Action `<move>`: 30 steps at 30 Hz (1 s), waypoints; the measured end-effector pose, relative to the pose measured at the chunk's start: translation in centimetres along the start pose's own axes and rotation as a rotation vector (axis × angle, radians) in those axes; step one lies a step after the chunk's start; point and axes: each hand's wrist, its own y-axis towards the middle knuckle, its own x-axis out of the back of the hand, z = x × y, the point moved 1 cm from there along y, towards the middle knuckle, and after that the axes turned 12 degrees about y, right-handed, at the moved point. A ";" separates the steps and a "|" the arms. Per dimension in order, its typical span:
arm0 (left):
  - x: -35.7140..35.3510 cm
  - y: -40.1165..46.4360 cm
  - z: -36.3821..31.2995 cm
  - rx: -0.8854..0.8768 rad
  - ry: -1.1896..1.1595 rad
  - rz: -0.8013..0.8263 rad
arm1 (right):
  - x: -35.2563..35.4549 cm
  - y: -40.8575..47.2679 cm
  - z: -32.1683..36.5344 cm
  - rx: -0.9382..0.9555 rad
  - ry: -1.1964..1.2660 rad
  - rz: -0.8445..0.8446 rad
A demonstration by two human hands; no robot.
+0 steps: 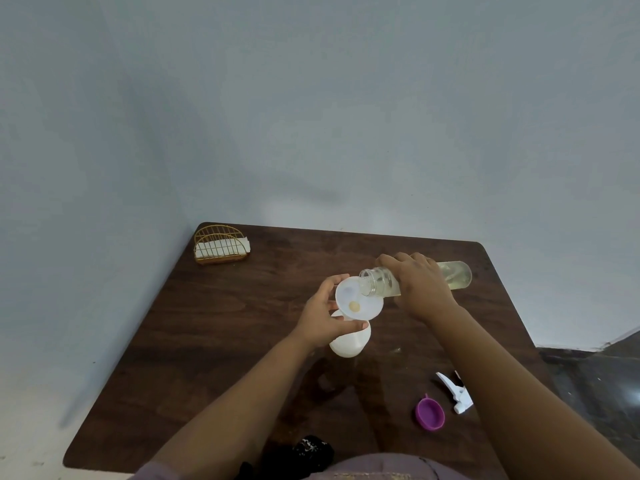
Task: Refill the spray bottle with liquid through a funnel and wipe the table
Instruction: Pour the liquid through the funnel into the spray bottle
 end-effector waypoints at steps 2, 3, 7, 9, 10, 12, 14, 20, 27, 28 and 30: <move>0.0 0.0 0.0 -0.004 -0.001 -0.002 | 0.0 0.0 0.0 0.000 0.007 -0.006; 0.0 0.0 0.1 -0.004 -0.003 -0.004 | 0.0 0.0 0.0 -0.001 0.010 -0.008; -0.1 0.1 0.0 0.002 0.001 -0.001 | 0.1 0.0 0.0 -0.001 0.012 -0.007; -0.1 0.1 0.0 0.003 0.004 0.002 | 0.2 -0.1 0.0 -0.007 0.020 -0.006; -0.1 0.1 0.0 0.004 0.005 0.003 | 0.2 -0.1 0.1 -0.008 0.022 -0.008; -0.1 0.1 0.0 0.004 0.007 0.004 | 0.2 -0.1 0.1 -0.005 0.013 -0.008; -0.1 0.1 0.1 0.000 0.004 0.004 | 0.2 0.0 0.1 -0.007 0.001 0.000; -0.1 0.1 0.0 -0.001 0.012 0.001 | 0.3 0.1 0.0 -0.009 -0.007 0.001; -0.1 0.1 -0.1 -0.001 0.031 0.001 | 0.4 0.1 -0.1 -0.004 -0.006 -0.005; -0.1 0.2 0.0 0.000 0.029 0.002 | 0.4 0.1 -0.1 -0.004 -0.009 -0.006; -0.1 0.2 0.0 0.002 0.029 0.003 | 0.4 0.1 -0.1 -0.004 -0.010 -0.009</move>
